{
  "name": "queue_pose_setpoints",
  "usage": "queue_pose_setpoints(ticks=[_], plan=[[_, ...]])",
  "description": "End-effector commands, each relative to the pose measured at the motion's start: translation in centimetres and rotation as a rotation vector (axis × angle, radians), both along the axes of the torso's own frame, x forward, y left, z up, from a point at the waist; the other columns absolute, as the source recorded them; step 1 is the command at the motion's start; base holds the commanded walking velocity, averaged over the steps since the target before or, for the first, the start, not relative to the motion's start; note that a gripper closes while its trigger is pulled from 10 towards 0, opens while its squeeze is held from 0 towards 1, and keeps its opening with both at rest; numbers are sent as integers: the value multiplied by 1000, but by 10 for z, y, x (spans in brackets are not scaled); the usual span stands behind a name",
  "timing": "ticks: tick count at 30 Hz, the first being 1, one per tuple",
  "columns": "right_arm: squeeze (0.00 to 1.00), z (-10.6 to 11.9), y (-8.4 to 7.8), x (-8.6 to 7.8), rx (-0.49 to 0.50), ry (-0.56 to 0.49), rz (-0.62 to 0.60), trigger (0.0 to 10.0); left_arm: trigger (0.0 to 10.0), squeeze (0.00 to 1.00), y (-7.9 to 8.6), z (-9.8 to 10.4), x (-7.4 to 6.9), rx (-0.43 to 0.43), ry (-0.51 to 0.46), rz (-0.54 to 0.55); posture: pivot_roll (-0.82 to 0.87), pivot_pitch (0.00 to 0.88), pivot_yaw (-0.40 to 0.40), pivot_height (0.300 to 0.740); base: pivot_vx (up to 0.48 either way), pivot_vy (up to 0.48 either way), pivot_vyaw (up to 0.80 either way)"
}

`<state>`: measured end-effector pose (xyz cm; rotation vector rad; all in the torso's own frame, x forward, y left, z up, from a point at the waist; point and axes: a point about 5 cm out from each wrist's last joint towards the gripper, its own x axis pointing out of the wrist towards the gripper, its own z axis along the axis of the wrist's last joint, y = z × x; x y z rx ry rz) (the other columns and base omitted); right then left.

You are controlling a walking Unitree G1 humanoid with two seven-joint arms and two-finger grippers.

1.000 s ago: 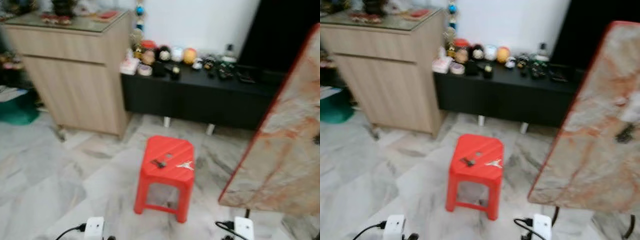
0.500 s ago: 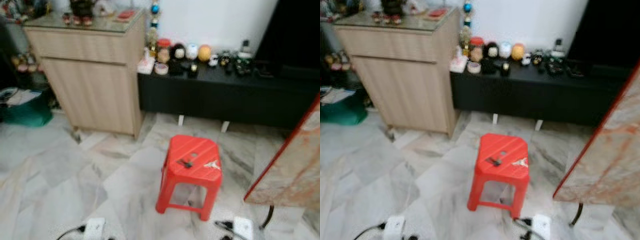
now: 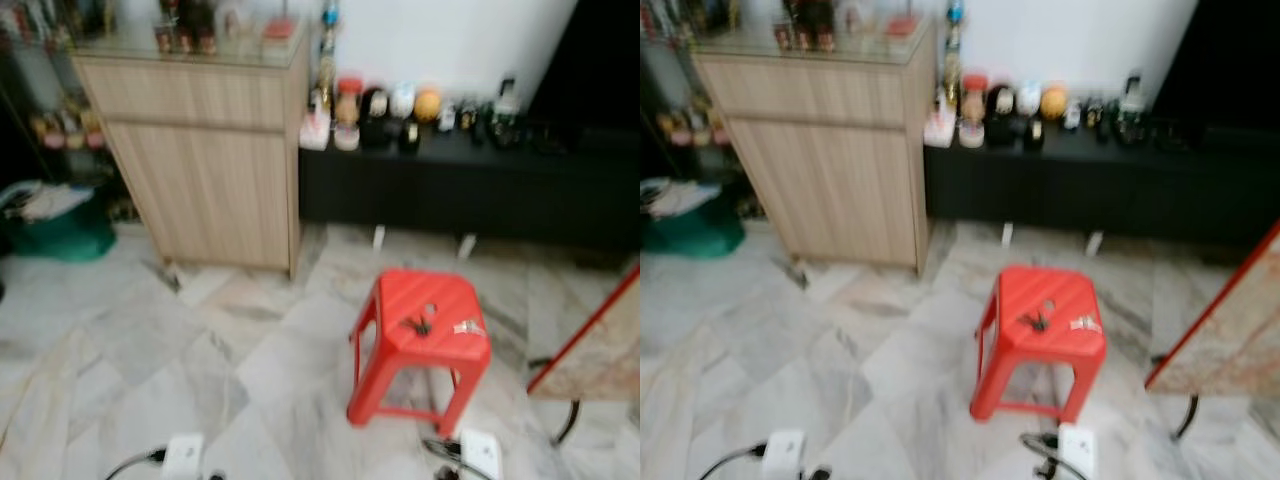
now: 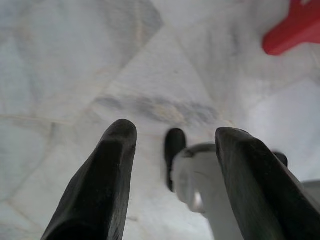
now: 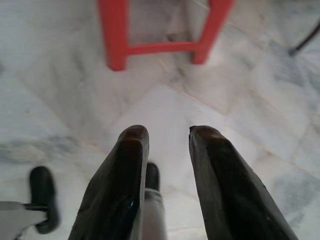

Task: Hang keys on a hook

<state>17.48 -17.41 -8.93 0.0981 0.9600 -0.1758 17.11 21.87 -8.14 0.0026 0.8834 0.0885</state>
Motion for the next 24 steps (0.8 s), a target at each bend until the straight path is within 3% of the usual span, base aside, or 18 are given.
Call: queue_pose_setpoints(ticks=[1, 19, 24], plan=[[0, -1, -13, -5, -30, 11, -12, 10000, 10000, 0, -9, -2, 0, -20, -2, -12, 66, 0, -51, 740, 0, 0, 0], [0, -1, -13, -4, -33, 11, -5, 10000, 10000, 0, -5, -2, -1, -19, 6, -4, 63, 0, -49, 740, 0, 0, 0], [0, -1, -13, -4, -33, 11, -4, 10000, 10000, 0, -5, -1, 0, -16, 4, -5, 64, 0, -49, 740, 277, 0, 0]])
